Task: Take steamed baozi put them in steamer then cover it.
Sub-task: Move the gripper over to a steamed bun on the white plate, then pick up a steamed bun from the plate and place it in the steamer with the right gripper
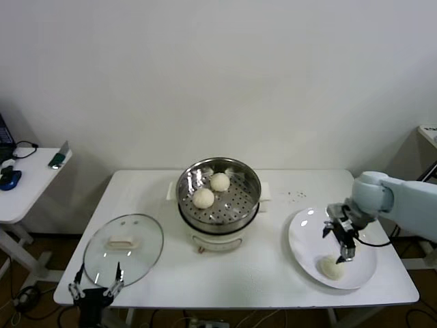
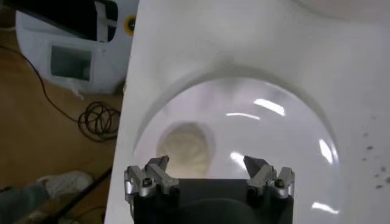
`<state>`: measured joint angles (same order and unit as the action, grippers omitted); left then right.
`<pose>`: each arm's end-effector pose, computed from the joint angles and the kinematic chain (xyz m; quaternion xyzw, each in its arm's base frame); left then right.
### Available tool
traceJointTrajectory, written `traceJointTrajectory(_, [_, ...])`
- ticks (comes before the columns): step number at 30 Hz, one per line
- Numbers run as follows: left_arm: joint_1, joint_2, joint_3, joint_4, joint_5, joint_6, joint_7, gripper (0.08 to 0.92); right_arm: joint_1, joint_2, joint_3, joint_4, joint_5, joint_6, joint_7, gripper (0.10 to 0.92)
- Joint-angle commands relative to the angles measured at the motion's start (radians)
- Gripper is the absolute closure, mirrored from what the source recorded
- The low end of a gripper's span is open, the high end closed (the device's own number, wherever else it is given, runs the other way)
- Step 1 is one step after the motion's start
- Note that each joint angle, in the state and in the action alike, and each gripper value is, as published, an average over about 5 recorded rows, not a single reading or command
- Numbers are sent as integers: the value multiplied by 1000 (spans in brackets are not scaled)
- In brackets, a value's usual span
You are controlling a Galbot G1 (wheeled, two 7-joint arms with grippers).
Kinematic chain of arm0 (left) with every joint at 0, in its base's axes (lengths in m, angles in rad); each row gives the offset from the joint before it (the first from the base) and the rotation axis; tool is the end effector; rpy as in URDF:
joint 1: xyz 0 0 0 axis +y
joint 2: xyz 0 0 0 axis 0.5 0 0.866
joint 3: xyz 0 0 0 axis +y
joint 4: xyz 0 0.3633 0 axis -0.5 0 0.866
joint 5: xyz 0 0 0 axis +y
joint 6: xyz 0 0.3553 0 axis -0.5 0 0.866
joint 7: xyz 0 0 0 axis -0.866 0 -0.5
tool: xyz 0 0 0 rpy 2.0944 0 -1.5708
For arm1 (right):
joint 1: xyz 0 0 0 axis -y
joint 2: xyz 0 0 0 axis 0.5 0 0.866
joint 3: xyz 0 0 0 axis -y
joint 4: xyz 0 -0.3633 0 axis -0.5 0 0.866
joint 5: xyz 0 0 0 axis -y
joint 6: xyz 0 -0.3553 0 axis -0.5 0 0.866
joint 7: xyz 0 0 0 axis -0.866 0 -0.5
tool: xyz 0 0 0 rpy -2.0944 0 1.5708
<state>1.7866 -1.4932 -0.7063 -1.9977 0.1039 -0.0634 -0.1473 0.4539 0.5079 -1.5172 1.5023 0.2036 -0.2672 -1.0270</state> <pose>0.0928 0.0753 -0.3702 0.1148 -0.9765 -0.1435 0.1127 0.4523 -0.1850 -0.1925 0.5417 -0.4725 0.5141 0.4679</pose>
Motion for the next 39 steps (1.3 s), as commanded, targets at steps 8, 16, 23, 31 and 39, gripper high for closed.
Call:
traceJointTrajectory(8, [7, -8, -4, 12, 8, -7, -1, 177, -214, 12, 137, -83, -72, 2, 3, 203])
traceJointTrajectory(16, [8, -11, -10, 13, 7, -6, -5, 177, -214, 47, 140, -110, -73, 10, -4, 203])
traceJointTrajectory(23, [0, -14, -10, 13, 8, 0, -7, 177, -213, 61, 142, -121, -75, 19, -14, 272])
traceJointTrajectory(31, [-1, -15, -10, 13, 8, 2, -9, 177, -196, 65, 140, -126, -77, 32, -18, 303])
traceJointTrajectory(39, [-4, -15, -3, 8, 17, 8, -9, 177, 105, 127, 13, -101, -116, 269, -55, 312])
